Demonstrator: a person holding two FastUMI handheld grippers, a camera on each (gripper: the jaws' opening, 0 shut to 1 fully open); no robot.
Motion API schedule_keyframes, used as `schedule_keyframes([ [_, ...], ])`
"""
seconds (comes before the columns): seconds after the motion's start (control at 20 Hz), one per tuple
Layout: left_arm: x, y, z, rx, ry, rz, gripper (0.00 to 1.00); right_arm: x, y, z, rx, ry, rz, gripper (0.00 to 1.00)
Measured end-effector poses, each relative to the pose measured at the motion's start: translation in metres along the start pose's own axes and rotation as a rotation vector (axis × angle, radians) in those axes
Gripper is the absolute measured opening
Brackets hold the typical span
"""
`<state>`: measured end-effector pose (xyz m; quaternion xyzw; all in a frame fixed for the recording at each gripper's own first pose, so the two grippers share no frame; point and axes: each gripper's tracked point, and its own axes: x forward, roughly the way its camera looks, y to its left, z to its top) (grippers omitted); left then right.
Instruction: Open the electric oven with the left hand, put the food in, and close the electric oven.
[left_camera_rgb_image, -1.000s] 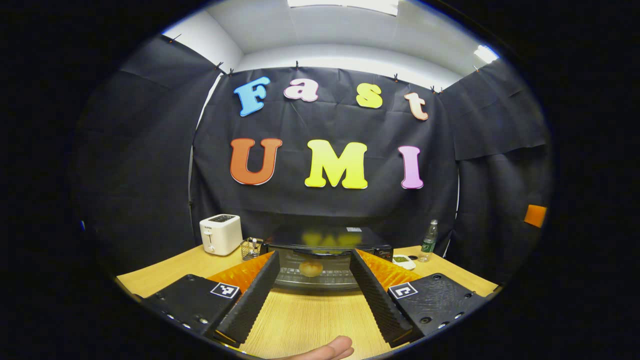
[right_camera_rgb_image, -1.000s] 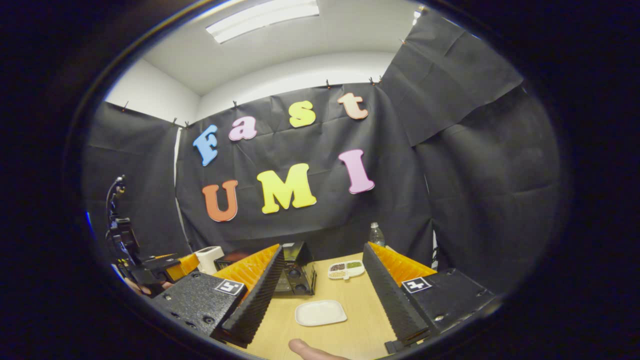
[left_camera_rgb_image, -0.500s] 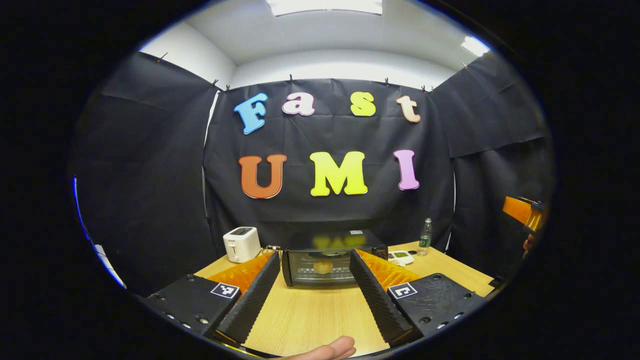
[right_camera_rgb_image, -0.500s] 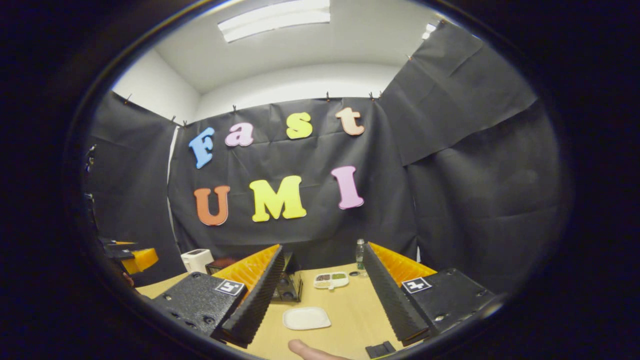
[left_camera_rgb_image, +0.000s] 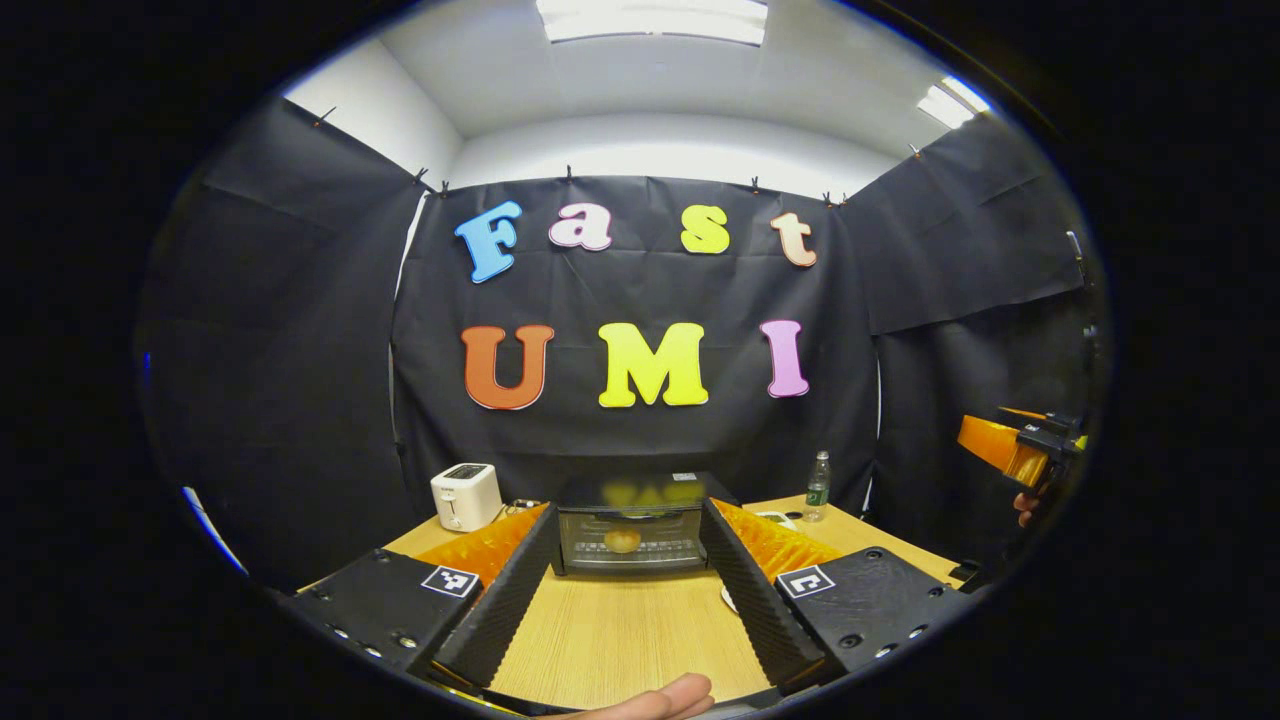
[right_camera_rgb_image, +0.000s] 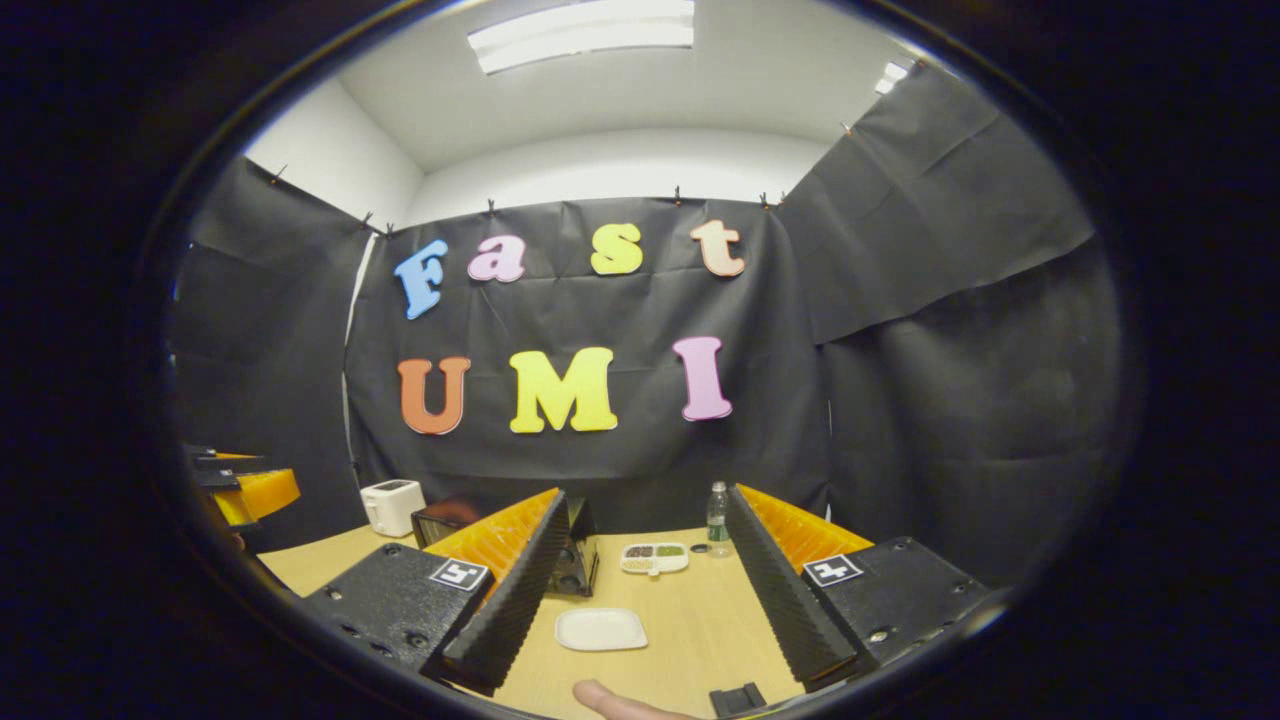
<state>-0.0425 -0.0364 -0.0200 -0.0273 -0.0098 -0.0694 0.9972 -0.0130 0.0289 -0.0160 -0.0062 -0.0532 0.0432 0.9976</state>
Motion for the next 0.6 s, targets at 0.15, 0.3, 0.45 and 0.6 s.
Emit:
schedule_keyframes([
  [0.15, 0.000, -0.003, -0.003, 0.001, 0.007, -0.006, 0.92, -0.001, 0.002, -0.001, 0.004, 0.000, 0.000, 0.96],
  [0.3, 0.001, -0.005, -0.005, 0.002, 0.009, -0.010, 0.84, 0.000, 0.003, -0.004, -0.014, -0.001, 0.001, 0.96],
  [0.45, 0.004, -0.007, -0.011, 0.005, 0.019, -0.012, 0.92, 0.002, 0.007, -0.014, -0.022, 0.025, 0.009, 0.96],
  [0.6, 0.003, -0.008, -0.013, 0.009, 0.028, -0.016, 0.93, 0.005, 0.011, -0.021, -0.035, 0.047, 0.012, 0.96],
])
